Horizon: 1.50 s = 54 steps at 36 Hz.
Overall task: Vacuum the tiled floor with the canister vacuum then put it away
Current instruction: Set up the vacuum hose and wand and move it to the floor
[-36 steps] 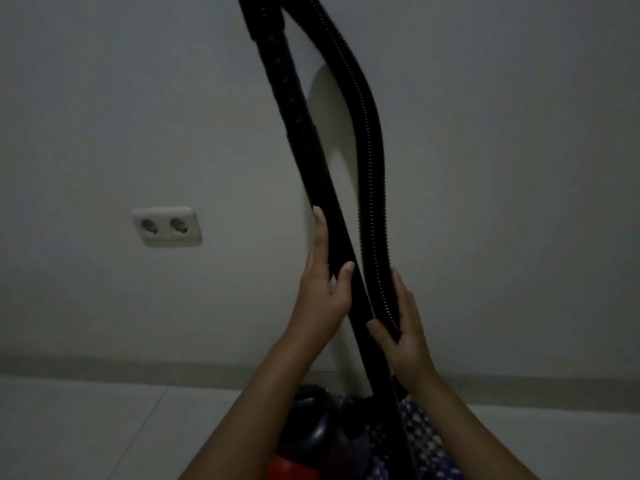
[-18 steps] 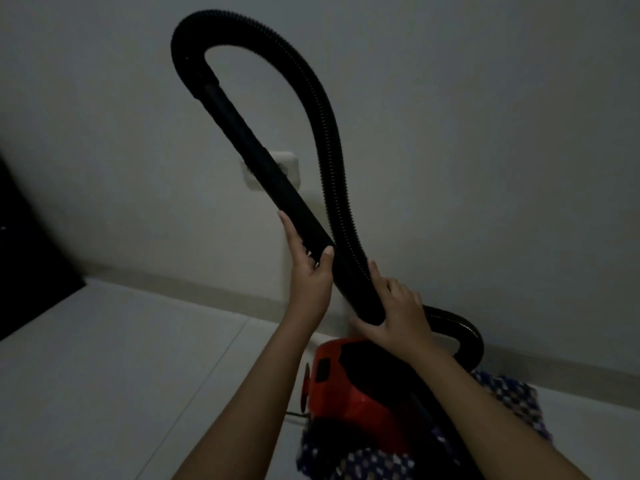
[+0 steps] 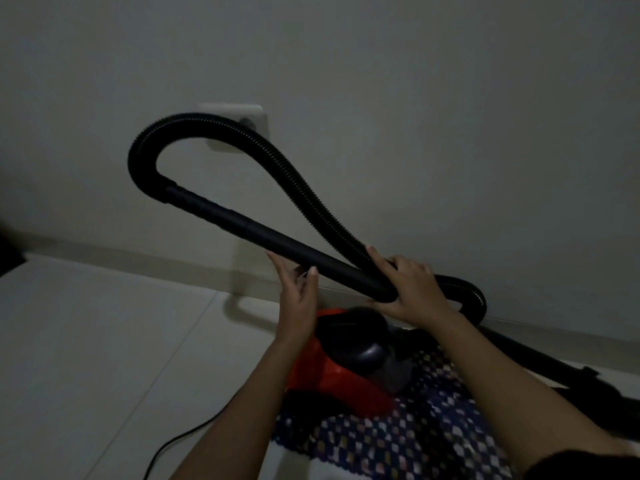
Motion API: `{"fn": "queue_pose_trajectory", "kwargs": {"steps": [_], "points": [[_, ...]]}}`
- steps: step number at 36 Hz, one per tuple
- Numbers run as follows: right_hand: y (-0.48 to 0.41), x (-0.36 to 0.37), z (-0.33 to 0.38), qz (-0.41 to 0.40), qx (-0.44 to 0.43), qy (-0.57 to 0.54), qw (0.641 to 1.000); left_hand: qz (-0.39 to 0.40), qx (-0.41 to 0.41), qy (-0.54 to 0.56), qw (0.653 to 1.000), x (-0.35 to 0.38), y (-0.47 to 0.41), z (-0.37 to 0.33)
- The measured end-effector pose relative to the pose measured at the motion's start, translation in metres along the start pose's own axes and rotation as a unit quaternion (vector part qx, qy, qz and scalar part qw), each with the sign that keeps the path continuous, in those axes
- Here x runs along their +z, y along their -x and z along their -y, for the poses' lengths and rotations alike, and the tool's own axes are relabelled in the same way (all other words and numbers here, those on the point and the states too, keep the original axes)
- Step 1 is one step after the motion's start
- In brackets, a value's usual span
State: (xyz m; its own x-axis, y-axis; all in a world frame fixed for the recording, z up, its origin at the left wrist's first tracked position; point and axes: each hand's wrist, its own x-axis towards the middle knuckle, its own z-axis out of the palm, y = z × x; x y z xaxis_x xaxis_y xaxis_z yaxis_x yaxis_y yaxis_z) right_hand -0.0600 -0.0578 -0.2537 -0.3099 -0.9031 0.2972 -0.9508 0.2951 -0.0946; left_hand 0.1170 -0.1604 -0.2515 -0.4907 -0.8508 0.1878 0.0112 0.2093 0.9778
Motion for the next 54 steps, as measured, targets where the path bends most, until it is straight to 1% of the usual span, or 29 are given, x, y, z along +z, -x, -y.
{"fn": "queue_pose_trajectory", "kwargs": {"steps": [2, 5, 7, 9, 11, 13, 15, 19, 20, 22, 24, 26, 29, 31, 34, 39, 41, 44, 46, 48, 52, 54], "points": [[0.001, 0.000, -0.005, 0.009, -0.002, 0.016, 1.000, 0.039, -0.007, -0.087, 0.995, -0.006, 0.003, 0.022], [-0.001, 0.003, -0.013, 0.022, 0.001, 0.036, 0.999, 0.141, -0.015, -0.197, 0.970, -0.009, 0.005, 0.057], [-0.002, 0.003, -0.017, 0.022, 0.001, 0.049, 0.999, 0.205, 0.016, -0.295, 0.933, -0.006, 0.001, 0.074], [-0.002, 0.005, -0.021, 0.028, 0.002, 0.057, 0.998, 0.261, 0.059, -0.384, 0.884, 0.002, -0.007, 0.083], [-0.001, 0.008, -0.023, 0.029, -0.003, 0.067, 0.997, 0.298, 0.089, -0.454, 0.835, 0.012, -0.016, 0.086], [0.000, 0.010, -0.024, 0.029, -0.004, 0.073, 0.997, 0.333, 0.105, -0.505, 0.789, 0.022, -0.024, 0.089], [0.001, 0.011, -0.024, 0.035, -0.006, 0.078, 0.996, 0.358, 0.114, -0.538, 0.755, 0.028, -0.031, 0.091], [-0.006, 0.003, -0.015, 0.040, -0.003, 0.073, 0.996, 0.399, 0.117, -0.551, 0.724, 0.030, -0.038, 0.089], [-0.009, -0.002, -0.012, 0.046, -0.001, 0.069, 0.997, 0.411, 0.112, -0.547, 0.720, 0.027, -0.036, 0.085], [-0.016, -0.019, 0.001, 0.060, -0.003, 0.054, 0.997, 0.422, 0.088, -0.534, 0.728, 0.016, -0.029, 0.075], [-0.025, -0.041, 0.019, 0.048, -0.003, 0.048, 0.998, 0.420, 0.060, -0.514, 0.746, -0.003, -0.023, 0.059], [-0.039, -0.066, 0.041, 0.071, 0.006, 0.033, 0.997, 0.418, 0.045, -0.484, 0.767, -0.026, -0.026, 0.036], [-0.058, -0.095, 0.068, 0.073, 0.009, 0.009, 0.997, 0.410, 0.021, -0.449, 0.794, -0.057, -0.028, 0.008], [-0.083, -0.131, 0.096, 0.091, 0.008, -0.019, 0.996, 0.414, -0.015, -0.435, 0.800, -0.088, -0.037, -0.033], [-0.125, -0.193, 0.144, 0.118, -0.014, -0.047, 0.992, 0.389, -0.022, -0.443, 0.807, -0.144, -0.052, -0.111], [-0.201, -0.277, 0.228, 0.108, -0.037, -0.073, 0.991, 0.343, -0.071, -0.453, 0.820, -0.243, -0.081, -0.206], [-0.227, -0.299, 0.263, 0.103, -0.052, -0.079, 0.990, 0.325, -0.087, -0.455, 0.825, -0.280, -0.094, -0.238], [-0.265, -0.322, 0.311, 0.090, -0.084, -0.094, 0.988, 0.300, -0.089, -0.455, 0.834, -0.334, -0.115, -0.276], [-0.286, -0.331, 0.341, 0.081, -0.109, -0.101, 0.986, 0.289, -0.089, -0.461, 0.834, -0.368, -0.129, -0.293], [-0.307, -0.336, 0.368, 0.072, -0.122, -0.103, 0.985, 0.282, -0.090, -0.482, 0.825, -0.398, -0.145, -0.304], [-0.343, -0.334, 0.409, 0.062, -0.130, -0.104, 0.984, 0.266, -0.105, -0.514, 0.809, -0.451, -0.177, -0.318], [-0.361, -0.328, 0.425, 0.059, -0.123, -0.118, 0.984, 0.260, -0.114, -0.520, 0.806, -0.474, -0.193, -0.316]]}}
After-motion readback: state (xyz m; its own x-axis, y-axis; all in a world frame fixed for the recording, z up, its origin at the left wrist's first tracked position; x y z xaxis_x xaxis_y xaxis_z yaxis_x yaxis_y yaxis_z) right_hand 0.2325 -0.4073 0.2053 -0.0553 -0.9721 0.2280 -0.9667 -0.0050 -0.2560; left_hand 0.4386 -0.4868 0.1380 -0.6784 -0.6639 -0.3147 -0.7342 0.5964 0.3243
